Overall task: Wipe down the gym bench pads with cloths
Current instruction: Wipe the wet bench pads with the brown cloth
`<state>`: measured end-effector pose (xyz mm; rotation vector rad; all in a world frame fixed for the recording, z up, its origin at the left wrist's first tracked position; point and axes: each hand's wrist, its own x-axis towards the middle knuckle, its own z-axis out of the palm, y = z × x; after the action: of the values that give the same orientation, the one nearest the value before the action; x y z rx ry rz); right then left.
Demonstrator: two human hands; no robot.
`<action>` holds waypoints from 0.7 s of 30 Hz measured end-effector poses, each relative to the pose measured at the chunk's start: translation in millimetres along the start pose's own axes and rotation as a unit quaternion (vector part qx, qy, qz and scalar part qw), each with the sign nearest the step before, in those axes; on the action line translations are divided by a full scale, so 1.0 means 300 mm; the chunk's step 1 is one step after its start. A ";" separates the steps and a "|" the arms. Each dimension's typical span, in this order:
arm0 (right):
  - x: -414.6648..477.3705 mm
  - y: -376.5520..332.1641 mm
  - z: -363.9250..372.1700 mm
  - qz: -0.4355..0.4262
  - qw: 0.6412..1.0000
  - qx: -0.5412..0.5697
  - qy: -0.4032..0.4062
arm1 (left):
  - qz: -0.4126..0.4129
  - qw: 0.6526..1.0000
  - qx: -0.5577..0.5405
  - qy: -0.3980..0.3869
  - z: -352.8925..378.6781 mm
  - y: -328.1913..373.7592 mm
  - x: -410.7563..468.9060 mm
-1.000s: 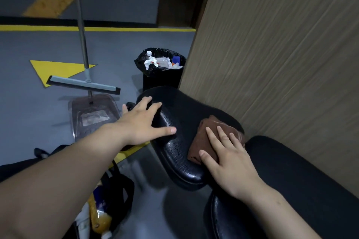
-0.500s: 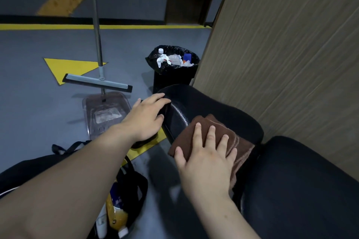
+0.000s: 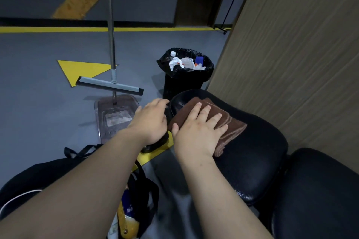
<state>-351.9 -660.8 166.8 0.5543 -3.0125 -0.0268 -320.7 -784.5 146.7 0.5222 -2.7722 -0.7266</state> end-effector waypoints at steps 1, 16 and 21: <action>0.016 -0.017 0.005 -0.003 1.000 -0.004 0.002 | -0.015 1.000 0.002 0.002 -0.003 -0.007 0.001; 0.329 -0.071 -0.045 -0.095 0.992 0.076 -0.040 | -0.055 0.998 0.030 0.006 -0.013 -0.020 0.016; 0.394 0.128 -0.084 -0.183 0.969 0.121 -0.111 | -0.015 1.000 0.019 0.008 0.007 0.002 0.032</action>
<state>-473.6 -667.0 201.9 1.1990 -3.0942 0.2798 -330.2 -787.0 146.6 0.5769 -2.7731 -0.6747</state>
